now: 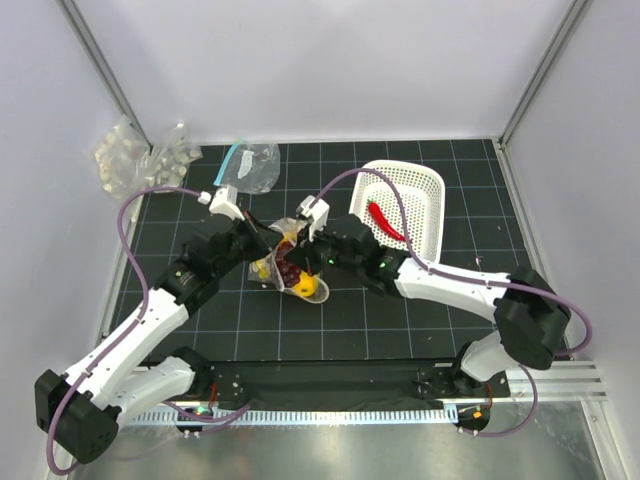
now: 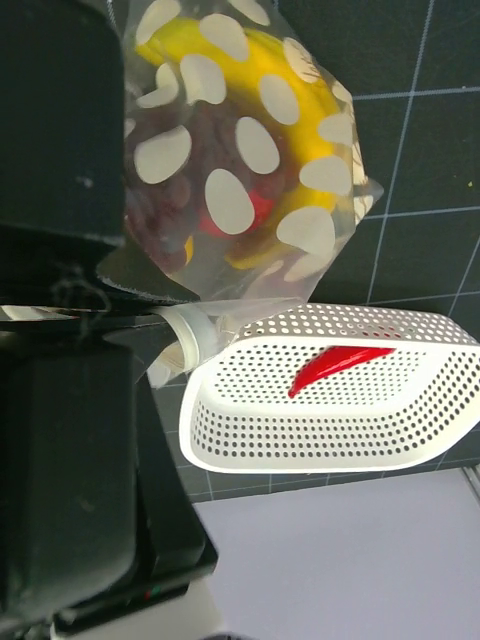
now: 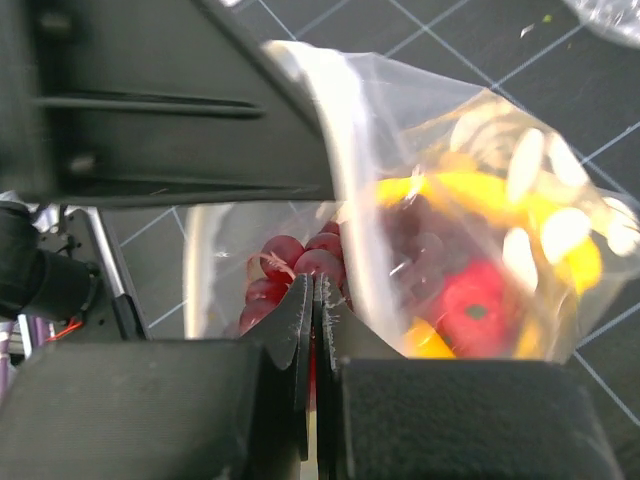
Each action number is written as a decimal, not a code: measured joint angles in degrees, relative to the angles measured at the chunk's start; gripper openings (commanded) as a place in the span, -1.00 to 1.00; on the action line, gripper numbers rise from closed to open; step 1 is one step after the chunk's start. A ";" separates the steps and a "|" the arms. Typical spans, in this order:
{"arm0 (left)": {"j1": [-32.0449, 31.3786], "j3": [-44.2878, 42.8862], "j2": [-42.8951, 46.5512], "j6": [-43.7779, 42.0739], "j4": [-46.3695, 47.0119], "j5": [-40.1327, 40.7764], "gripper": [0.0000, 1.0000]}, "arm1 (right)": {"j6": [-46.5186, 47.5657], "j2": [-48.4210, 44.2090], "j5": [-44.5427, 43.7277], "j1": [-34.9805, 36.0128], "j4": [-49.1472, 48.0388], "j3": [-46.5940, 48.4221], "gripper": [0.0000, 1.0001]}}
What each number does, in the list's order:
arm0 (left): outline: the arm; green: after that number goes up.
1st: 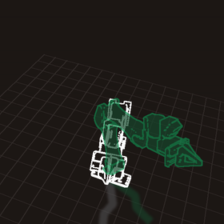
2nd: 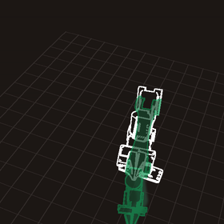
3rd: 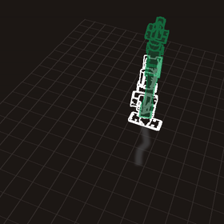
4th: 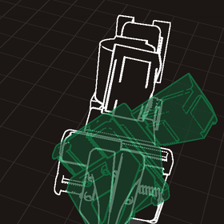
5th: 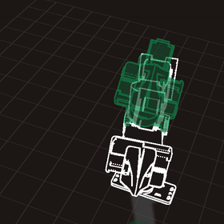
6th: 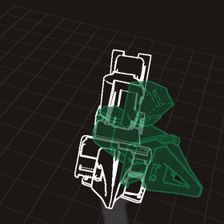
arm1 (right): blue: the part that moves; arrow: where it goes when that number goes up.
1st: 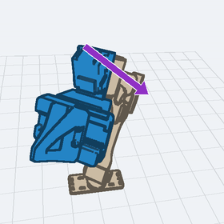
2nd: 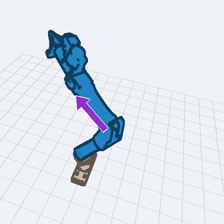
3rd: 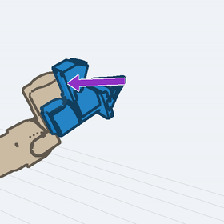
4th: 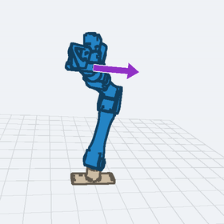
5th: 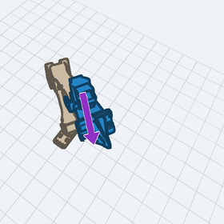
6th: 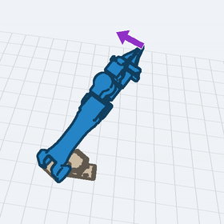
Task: Place the food in the zip-top bag and seal the zipper
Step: Place the fake fruit in the zipper food storage bag.
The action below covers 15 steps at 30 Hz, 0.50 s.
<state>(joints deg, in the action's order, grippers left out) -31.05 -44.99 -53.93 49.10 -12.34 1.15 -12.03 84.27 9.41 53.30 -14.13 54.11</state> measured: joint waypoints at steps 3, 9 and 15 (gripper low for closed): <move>0.00 0.28 0.17 0.00 -0.17 0.00 -0.90 | -0.57 2.71 -0.20 0.02 0.13 1.40 -0.40; 0.04 0.35 0.17 0.00 -0.26 -0.46 -0.90 | -0.52 3.21 -1.77 0.00 1.27 2.25 0.16; 0.07 0.35 0.17 -0.02 -0.26 -1.22 -0.90 | -0.35 -0.63 -3.48 0.02 2.56 1.84 0.28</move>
<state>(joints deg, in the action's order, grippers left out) -30.98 -44.64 -53.76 49.08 -12.60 -0.08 -12.38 83.64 5.93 53.32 -11.57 55.94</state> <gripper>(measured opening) 0.053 0.609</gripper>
